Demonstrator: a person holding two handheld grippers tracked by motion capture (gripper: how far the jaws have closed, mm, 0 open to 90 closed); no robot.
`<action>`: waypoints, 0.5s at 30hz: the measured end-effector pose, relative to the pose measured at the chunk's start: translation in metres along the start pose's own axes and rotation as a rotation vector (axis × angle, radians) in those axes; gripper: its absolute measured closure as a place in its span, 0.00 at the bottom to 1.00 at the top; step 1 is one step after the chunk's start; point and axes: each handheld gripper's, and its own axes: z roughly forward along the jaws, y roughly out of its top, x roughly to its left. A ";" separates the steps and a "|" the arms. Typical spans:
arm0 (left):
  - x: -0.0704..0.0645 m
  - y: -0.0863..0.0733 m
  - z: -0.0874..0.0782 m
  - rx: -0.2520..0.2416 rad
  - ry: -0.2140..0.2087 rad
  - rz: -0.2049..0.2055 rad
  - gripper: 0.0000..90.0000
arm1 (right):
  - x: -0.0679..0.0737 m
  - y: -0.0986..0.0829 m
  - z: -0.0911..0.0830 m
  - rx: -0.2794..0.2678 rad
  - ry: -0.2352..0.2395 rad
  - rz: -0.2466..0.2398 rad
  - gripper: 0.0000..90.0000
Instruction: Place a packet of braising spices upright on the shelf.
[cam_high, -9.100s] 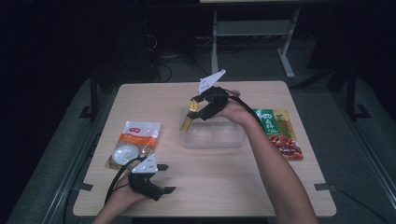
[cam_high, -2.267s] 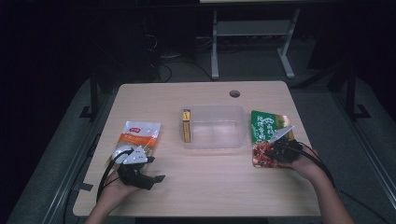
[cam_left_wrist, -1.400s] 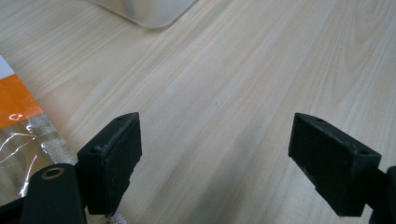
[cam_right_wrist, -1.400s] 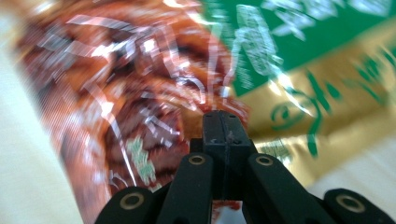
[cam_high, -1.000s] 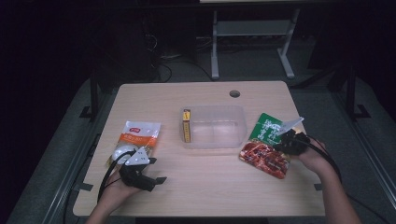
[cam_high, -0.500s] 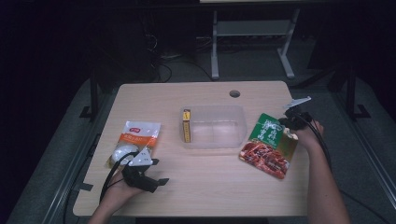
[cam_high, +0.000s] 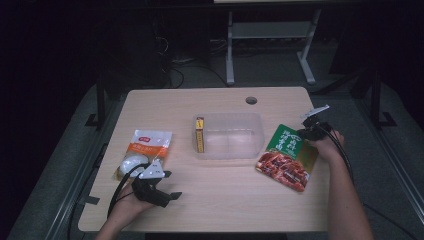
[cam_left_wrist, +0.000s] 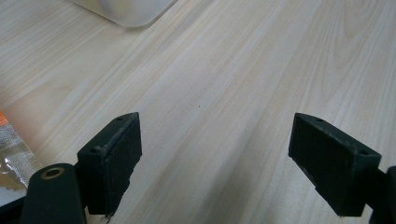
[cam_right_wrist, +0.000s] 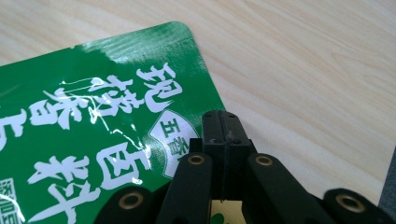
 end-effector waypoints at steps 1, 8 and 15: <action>0.000 0.000 0.000 0.001 0.000 0.000 0.19 | 0.000 0.000 -0.001 0.007 0.007 -0.004 1.00; -0.001 0.001 0.000 0.003 -0.003 0.009 0.19 | 0.002 -0.006 -0.010 0.059 0.045 -0.036 1.00; -0.004 0.002 0.001 -0.001 -0.009 0.018 0.19 | 0.018 -0.011 -0.020 0.107 0.045 -0.097 1.00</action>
